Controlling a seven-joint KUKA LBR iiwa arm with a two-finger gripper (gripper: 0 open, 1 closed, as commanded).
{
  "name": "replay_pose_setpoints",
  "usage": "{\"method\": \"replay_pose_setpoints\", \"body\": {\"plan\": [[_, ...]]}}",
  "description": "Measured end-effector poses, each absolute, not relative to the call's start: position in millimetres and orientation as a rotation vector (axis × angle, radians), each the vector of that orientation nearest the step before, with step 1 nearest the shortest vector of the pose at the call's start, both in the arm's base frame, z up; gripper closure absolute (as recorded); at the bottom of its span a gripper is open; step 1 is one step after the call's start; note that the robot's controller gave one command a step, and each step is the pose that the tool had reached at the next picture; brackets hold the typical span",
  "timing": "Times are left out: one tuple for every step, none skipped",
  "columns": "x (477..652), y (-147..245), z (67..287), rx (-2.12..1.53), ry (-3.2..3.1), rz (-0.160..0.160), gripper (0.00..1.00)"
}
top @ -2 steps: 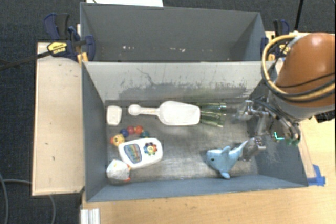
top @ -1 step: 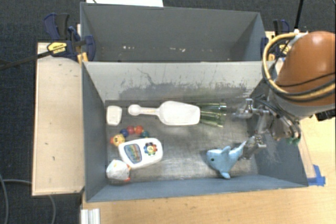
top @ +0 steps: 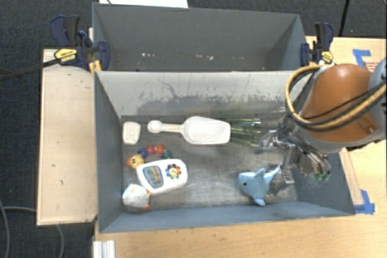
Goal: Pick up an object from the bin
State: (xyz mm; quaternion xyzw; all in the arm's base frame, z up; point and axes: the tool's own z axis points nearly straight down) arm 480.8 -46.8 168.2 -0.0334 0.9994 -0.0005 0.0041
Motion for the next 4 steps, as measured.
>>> {"method": "replay_pose_setpoints", "body": {"plan": [[479.8,-47,95,-0.13,3.137,0.001,0.0],[484.9,-49,94,-0.104,3.139,0.001,0.0],[487.1,-51,75,0.129,3.137,0.001,0.0],[491.4,-53,73,-0.051,3.128,0.001,1.0]]}}
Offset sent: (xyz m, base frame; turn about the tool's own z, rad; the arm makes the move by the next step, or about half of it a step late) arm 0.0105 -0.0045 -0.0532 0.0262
